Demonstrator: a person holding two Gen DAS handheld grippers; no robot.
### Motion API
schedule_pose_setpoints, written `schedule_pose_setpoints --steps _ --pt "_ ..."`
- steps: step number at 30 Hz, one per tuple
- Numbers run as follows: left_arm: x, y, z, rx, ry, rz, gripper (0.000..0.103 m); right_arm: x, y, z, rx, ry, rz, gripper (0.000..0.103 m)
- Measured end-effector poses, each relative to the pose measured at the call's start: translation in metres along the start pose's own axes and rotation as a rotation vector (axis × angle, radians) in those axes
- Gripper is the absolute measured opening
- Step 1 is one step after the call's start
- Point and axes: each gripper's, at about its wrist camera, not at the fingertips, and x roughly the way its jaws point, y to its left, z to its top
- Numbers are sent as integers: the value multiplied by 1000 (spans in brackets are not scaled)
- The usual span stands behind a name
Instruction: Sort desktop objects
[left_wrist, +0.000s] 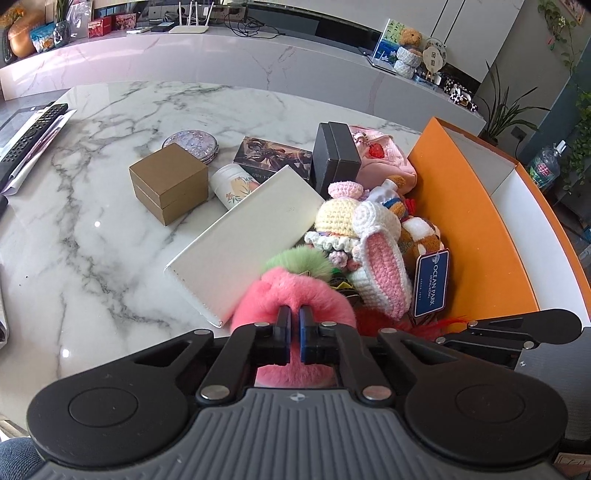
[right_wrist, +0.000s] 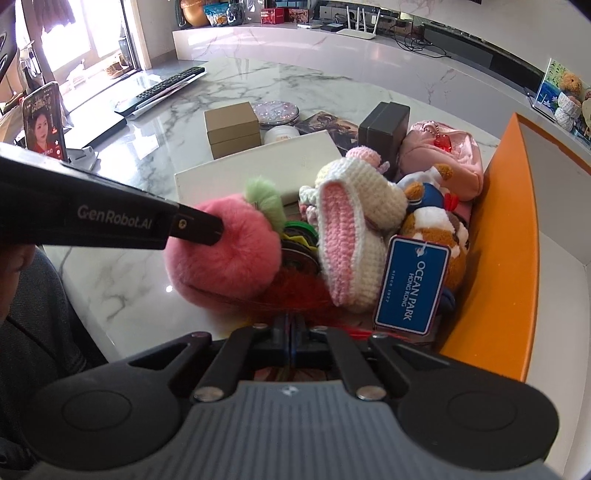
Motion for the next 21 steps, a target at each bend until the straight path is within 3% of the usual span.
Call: schedule_pose_setpoints --steps 12,21 --pt "-68 -12 0 -1 -140 13 0 -72 6 10 32 -174 24 0" --pt "-117 -44 6 68 -249 -21 0 -139 -2 0 79 -317 15 0"
